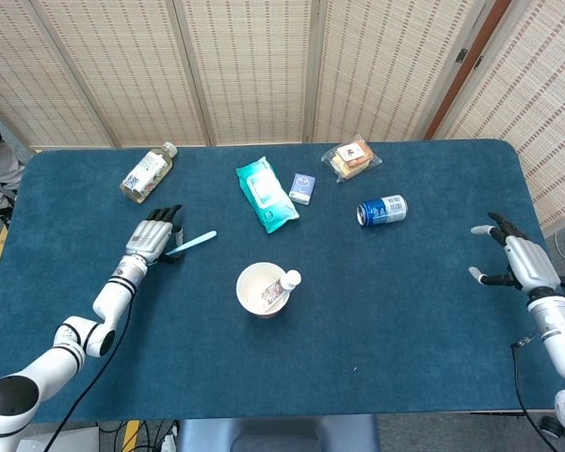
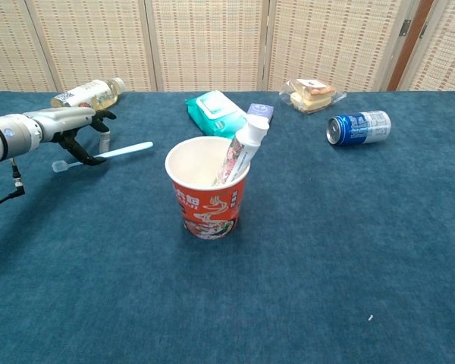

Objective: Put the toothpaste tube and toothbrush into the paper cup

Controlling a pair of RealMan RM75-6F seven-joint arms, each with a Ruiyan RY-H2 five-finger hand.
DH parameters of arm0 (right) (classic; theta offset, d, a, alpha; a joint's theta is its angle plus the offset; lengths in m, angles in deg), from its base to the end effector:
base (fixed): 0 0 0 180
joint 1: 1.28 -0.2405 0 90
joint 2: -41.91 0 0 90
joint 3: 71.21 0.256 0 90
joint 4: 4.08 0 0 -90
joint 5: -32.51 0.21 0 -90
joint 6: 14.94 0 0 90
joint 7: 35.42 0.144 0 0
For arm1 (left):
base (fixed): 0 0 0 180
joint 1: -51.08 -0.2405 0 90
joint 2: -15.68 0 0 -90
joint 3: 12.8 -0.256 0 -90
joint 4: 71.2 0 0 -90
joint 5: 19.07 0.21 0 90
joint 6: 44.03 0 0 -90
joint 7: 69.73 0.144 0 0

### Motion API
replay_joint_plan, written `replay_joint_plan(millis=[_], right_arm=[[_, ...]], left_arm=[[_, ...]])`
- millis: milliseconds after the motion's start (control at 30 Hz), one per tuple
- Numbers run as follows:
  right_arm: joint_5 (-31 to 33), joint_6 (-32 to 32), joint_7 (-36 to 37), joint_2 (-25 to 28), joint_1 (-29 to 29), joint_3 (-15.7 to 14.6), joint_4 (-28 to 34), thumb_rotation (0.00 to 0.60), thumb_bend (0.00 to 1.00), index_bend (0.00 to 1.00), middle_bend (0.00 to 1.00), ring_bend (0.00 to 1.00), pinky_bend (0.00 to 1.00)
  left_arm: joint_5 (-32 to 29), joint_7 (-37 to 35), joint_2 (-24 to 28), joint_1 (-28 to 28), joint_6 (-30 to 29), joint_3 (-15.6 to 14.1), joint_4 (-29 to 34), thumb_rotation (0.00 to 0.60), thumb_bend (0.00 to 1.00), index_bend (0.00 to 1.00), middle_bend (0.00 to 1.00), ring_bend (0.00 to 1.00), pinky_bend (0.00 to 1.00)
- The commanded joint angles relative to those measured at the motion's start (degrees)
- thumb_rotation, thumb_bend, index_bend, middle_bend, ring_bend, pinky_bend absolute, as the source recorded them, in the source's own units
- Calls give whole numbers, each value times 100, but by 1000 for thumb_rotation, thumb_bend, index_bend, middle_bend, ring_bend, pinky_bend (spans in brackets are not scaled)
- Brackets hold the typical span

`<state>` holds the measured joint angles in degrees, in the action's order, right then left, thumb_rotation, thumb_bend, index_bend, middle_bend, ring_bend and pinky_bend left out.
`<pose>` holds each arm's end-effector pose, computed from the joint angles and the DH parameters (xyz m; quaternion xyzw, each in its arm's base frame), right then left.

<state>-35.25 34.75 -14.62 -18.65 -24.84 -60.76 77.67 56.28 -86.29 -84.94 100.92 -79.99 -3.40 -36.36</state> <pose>-0.3326 -0.3123 0.1721 0.5470 -0.5554 0.3528 0.5176 -0.2389 0.4511 -0.0091 -0.7099 -0.4297 -0.3017 0.4695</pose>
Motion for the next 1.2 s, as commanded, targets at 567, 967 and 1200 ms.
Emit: replay_joint_plan(millis=[567, 967, 1200], right_arm=[[-86, 154, 41, 47, 3, 72, 120, 600, 185, 270, 25, 0, 115], [-204, 493, 82, 284, 82, 178, 556, 600, 185, 275, 26, 0, 115], [-273, 685, 140, 378, 165, 194, 774, 600, 185, 275, 26, 0, 115]], left_arm=[[-208, 610, 871, -157, -446, 198, 1158, 600, 355, 699, 0, 0, 0], [-778, 1638, 1850, -417, -764, 359, 2795, 600, 355, 702, 0, 0, 0], [-1285, 1986, 2446, -545, -851, 487, 3872, 600, 355, 708, 0, 0, 0]])
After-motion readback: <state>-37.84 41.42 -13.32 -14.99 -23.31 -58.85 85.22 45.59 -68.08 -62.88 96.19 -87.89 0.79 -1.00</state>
